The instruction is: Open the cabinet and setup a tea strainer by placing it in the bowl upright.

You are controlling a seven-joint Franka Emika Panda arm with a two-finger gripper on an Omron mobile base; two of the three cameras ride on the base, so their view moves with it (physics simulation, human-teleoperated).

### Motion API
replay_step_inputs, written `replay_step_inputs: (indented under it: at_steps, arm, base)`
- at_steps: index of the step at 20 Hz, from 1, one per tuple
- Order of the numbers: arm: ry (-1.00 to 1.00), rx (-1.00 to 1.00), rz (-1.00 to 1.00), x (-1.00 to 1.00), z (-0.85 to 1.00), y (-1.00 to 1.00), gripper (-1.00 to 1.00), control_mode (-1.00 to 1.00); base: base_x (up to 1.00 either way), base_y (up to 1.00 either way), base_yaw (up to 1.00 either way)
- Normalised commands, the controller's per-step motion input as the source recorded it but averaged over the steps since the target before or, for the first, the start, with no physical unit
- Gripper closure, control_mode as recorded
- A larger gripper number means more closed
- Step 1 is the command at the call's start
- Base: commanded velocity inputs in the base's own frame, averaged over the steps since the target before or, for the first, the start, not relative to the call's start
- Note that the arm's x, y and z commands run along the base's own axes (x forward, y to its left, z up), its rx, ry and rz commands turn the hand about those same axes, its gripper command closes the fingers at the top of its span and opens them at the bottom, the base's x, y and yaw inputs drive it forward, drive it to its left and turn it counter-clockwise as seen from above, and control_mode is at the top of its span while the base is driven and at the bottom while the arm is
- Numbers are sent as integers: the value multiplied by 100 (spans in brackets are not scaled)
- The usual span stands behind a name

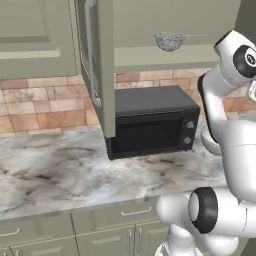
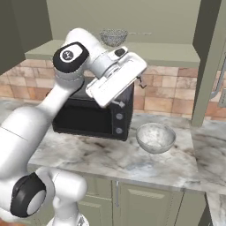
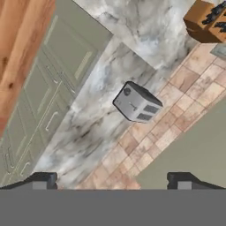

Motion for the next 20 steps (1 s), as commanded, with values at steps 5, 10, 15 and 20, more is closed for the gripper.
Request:
replay_step_inputs:
  at_steps: [5,10,15,20]
  arm:
    - [-67,35,3,35,-2,77,-100,-100]
    - [-81,8,20,19,-1,75,-100,-100]
    - [-61,0,15,18,10,38,-100,-100]
    - [-35,-17,8,45,13,-1,-100,-100]
  base:
    - [0,0,0]
    - [0,0,0]
    - [0,0,0]
    - [0,0,0]
